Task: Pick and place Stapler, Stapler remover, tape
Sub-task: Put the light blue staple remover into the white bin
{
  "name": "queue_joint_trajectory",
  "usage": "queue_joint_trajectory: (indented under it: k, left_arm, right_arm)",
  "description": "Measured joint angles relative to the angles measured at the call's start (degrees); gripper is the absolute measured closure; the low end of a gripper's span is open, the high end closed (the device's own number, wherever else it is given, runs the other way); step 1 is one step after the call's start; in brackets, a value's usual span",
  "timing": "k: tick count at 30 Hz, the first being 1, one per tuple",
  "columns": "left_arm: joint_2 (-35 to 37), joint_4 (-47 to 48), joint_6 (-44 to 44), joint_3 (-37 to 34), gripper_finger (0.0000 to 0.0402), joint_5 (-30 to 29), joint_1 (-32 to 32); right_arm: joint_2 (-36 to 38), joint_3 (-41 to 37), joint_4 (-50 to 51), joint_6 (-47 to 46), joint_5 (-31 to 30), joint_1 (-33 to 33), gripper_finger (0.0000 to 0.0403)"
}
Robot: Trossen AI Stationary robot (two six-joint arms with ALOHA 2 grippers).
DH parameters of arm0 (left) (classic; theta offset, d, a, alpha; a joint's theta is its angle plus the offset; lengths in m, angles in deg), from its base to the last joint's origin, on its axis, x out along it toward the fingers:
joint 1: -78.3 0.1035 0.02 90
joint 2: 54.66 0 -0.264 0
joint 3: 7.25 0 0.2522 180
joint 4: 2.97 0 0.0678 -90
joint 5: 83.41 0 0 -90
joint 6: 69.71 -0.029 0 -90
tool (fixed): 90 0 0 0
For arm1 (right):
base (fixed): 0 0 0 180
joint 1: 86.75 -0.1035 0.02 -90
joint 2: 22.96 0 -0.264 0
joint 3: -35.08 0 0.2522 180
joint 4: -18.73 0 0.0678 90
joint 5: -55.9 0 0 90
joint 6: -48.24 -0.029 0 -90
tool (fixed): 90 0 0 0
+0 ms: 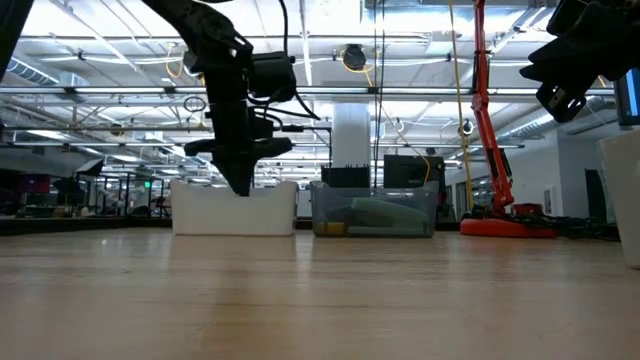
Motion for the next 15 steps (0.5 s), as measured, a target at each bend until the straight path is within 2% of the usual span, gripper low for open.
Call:
queue_joint_trajectory:
  k: [6,15]
  left_arm:
    - [0.0,0.3,-0.3,0.0,0.0401,-2.9,1.3]
    - [-0.8,-1.2,-1.6,0.0,0.0401,-2.3,2.9]
  right_arm:
    - [0.0,0.0,0.0,-0.5,0.0,0.0,0.033]
    - [0.0,0.0,0.0,-1.1,0.0,0.0,0.033]
